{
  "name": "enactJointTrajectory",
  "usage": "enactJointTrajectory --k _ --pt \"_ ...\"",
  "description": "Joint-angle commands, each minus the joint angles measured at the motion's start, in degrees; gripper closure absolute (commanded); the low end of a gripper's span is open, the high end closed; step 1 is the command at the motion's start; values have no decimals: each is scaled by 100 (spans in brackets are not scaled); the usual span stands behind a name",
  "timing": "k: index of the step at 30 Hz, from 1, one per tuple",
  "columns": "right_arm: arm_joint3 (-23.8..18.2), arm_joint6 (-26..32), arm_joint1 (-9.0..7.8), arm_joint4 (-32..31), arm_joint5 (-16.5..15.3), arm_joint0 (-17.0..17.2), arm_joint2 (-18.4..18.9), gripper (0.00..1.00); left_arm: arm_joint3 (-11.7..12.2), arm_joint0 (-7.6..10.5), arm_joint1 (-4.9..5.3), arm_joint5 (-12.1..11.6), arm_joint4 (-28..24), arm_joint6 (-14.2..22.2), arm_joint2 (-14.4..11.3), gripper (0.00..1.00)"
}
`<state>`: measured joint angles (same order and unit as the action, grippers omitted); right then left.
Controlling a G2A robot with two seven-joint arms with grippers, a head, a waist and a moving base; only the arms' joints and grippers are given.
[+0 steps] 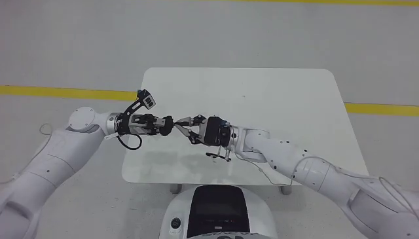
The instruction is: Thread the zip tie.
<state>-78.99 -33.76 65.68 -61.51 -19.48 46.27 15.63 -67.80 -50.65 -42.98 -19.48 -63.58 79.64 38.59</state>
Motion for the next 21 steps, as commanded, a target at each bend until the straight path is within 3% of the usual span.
enactJointTrajectory --k 1,11,13,14,21 --pt "14 13 13 7 0 -12 -28 100 0 0 0 0 0 0 0 100" --pt "90 -36 53 57 0 -50 -106 100 0 0 0 0 0 0 0 100" --pt "81 -51 49 65 0 -53 -110 19 0 0 0 0 0 0 0 100" --pt "75 -55 44 68 0 -58 -109 0 0 0 0 0 0 0 0 100" --pt "-40 -124 -58 -83 0 -35 -14 0 0 0 0 0 0 0 0 100"
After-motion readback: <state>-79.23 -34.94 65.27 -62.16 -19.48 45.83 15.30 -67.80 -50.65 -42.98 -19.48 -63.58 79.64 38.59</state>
